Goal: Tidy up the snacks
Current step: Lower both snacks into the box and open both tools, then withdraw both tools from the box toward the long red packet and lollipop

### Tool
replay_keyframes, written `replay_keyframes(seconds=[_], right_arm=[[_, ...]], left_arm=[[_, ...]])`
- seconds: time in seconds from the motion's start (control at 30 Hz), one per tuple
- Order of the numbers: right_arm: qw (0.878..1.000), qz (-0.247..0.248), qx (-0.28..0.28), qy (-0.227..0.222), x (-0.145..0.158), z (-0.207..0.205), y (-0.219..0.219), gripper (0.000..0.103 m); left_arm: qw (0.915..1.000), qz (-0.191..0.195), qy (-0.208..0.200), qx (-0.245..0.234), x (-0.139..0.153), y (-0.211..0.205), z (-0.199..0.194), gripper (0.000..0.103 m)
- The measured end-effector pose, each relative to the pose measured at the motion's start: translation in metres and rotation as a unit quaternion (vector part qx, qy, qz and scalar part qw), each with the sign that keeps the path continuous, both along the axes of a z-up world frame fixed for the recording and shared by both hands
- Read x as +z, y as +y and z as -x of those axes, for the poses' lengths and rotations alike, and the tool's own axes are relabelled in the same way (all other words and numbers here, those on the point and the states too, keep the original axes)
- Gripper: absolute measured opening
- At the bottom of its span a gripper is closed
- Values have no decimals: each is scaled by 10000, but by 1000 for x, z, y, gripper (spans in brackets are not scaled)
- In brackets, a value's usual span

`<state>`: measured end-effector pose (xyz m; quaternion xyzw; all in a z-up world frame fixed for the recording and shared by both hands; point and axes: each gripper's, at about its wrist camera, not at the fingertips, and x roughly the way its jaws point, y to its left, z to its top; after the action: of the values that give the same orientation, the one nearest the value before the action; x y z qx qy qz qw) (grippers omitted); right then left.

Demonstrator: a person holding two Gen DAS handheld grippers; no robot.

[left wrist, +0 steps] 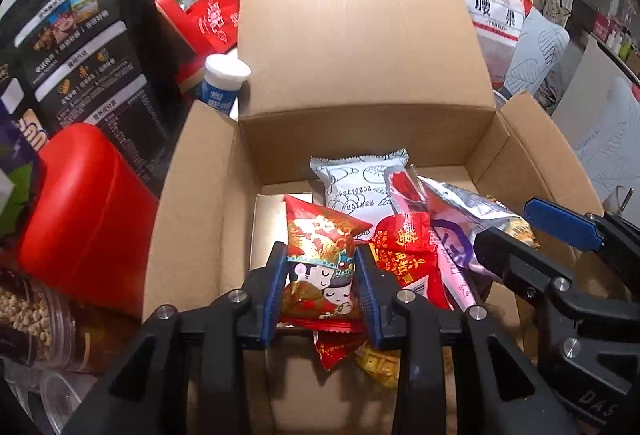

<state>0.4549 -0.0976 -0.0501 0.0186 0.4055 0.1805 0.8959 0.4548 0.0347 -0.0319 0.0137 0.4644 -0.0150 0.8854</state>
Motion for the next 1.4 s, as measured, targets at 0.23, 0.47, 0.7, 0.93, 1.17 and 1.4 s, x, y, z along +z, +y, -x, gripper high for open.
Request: replay_keyframes(seconds=[0.23,0.47,0.7,0.93,1.17,1.4], right_arm=[[9998,-44,5,-209,15,13,-4,56],[9993,-102,-55,-357,30,28,-12,56],[9974,-140,-139,-699,60,60,-23,56],[9950,-170,-152,-968,85,95,-31,56],[9903,-110,-171,-1373,108,141,-37,65],[9852,9,-198,-1701,126,185,-41,69]], left_arm=[[9996,17,-296,-39,18,0,14,34],[9982,93,-576,-135,37,-6,30,34],[9958,159,-856,-293,65,-14,59,34],[9925,191,-1134,-413,96,-19,98,34],[9885,219,-1408,-497,123,-22,142,34],[9858,354,-1518,-627,136,-22,178,34]])
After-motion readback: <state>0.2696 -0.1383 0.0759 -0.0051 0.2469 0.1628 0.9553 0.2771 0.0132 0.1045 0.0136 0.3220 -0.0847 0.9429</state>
